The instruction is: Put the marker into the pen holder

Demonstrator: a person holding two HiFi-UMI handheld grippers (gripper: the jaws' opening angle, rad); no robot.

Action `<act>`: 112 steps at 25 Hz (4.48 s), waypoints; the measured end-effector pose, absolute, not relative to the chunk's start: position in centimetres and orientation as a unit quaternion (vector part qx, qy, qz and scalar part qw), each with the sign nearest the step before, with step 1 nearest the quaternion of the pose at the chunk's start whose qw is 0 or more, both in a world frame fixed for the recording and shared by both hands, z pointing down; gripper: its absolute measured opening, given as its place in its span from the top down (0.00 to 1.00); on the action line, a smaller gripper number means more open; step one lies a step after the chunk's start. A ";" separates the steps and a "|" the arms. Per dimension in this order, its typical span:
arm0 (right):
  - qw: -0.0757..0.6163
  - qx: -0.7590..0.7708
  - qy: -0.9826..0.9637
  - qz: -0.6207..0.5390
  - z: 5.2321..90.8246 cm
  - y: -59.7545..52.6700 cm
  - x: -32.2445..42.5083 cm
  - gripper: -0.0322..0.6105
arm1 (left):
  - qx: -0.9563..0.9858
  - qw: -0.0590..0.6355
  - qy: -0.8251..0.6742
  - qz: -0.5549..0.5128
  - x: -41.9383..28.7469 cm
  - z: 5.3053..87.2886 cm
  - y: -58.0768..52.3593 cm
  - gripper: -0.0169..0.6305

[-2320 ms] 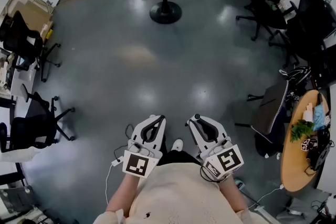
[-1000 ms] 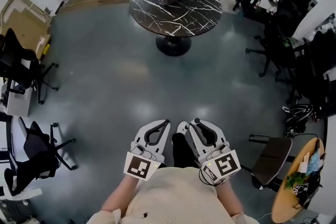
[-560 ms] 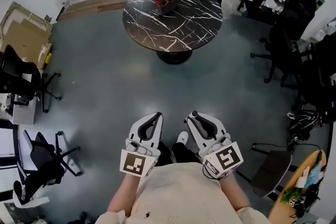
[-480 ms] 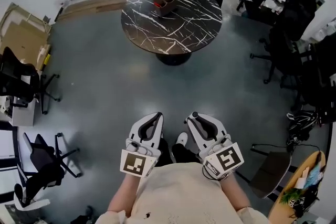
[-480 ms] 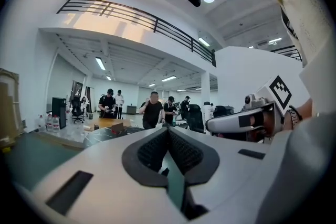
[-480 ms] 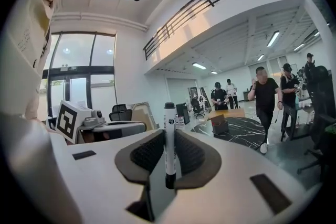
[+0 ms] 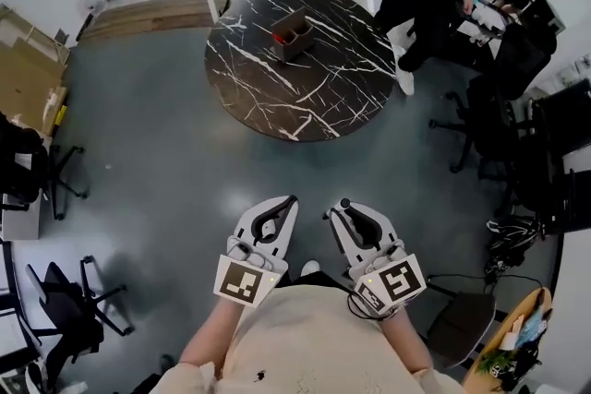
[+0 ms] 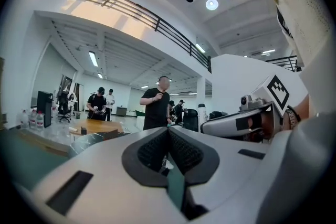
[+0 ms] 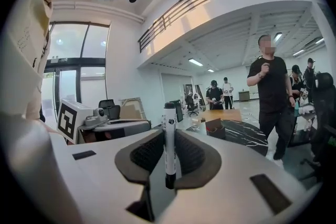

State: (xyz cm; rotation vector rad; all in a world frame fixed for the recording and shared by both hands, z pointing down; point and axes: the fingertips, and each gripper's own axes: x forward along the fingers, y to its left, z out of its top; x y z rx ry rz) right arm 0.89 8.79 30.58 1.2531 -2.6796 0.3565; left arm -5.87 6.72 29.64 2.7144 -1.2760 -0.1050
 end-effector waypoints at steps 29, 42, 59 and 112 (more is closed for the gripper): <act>0.067 0.360 -0.919 0.146 32.0 -29.8 0.5 0.82 | 0.868 0.093 -0.488 -0.029 -7.0 29.2 -29.6 0.96; 0.079 0.336 -0.931 0.118 33.7 -45.4 2.7 0.82 | 0.841 0.112 -0.529 0.001 -5.5 33.7 -41.1 0.96; 0.109 0.346 -0.922 0.135 43.0 -59.2 -2.2 0.82 | 0.849 0.159 -0.502 0.036 -8.4 39.9 -52.5 0.96; 0.057 0.365 -0.925 0.090 37.6 -51.5 0.7 0.92 | 0.868 0.139 -0.476 0.021 -5.6 36.7 -47.5 0.96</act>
